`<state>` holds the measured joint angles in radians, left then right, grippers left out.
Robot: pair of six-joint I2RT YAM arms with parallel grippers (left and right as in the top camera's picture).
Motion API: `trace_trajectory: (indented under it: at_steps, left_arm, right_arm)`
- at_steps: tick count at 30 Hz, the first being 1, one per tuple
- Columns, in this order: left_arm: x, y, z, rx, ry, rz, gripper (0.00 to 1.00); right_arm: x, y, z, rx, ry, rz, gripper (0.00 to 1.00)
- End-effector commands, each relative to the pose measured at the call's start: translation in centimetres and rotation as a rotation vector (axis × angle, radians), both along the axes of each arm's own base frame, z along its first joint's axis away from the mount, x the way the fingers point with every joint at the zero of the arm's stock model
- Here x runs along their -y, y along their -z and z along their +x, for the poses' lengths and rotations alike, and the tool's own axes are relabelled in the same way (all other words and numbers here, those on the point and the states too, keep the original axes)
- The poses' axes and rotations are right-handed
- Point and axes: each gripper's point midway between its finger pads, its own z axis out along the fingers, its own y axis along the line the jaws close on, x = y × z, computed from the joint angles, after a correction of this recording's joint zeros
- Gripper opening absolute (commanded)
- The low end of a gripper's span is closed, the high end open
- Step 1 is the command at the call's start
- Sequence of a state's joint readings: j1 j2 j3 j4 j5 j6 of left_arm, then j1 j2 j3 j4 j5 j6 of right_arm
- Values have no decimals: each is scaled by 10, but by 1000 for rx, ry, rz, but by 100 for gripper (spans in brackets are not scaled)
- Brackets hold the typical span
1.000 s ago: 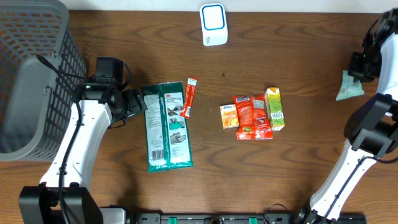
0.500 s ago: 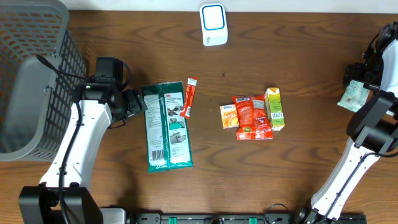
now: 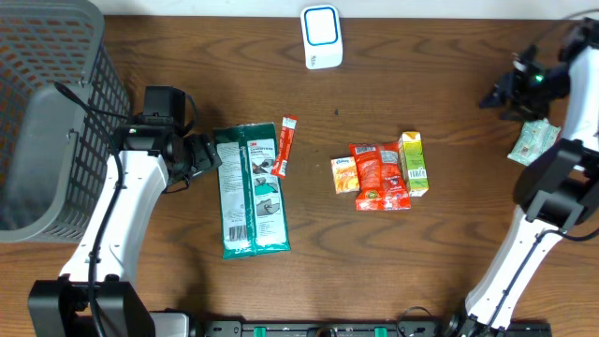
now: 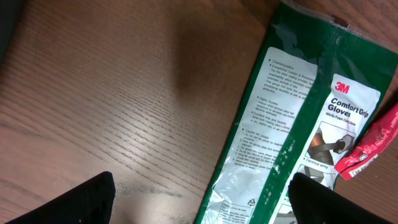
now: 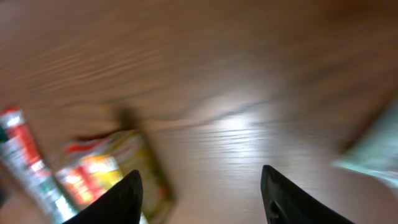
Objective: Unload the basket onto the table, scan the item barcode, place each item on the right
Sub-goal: 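Carry the wipes pack right and drop it on the table's right side, then move the right gripper back over the orange Kleenex pack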
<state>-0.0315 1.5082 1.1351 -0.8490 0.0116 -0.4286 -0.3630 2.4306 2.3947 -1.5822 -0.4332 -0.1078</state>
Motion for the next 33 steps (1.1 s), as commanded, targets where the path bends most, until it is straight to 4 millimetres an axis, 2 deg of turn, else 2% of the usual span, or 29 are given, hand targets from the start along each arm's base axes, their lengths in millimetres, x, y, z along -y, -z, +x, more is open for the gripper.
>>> trace_trajectory:
  at_steps: [1,4,5,7,10,13,18,25,29,30,32,33]
  left_arm:
    - [-3,-3,1,6,3,15,90]
    - [-3,-3,1,6,3,15,90]
    - [-3,-3,1,6,3,15,90]
    - [-3,-3,1,6,3,15,90]
    - [-3,-3,1,6,3,15,90]
    - [-3,-3,1,6,3,15,90]
    - [-3,-3,1,6,3,15,90]
    - [-3,-3,1,6,3,15,90]
    - [-3,-3,1,6,3,15,90]
    - [-3,-3,1,6,3,15,90]
    - [-3,-3,1,6,3,15,90]
    - [-3,-3,1,6,3,15,90]
  right_arm:
    - [-67,-69,9,180,-149,70,53]
    - [-106,-83,4,194,-234,69,50]
    - [-118,-85,1,194,-260,71,45]
    - [-145,-88,-2,197,-320,75,41]
    - [-184,-88,-8,193,-405,84,40]
    - [-213,-85,-16,178,-469,64,44]
    - [-239,-74,-27,114,-481,-65,47]
    - [-287,-69,-48,109,-595,-131,50]
    - [-301,-64,-53,105,-596,-211,53]
    - [-305,-63,-54,108,-597,-224,55]
    - [-315,-61,-54,125,-607,-225,72]
    - [-319,-59,-54,129,-610,-224,98]
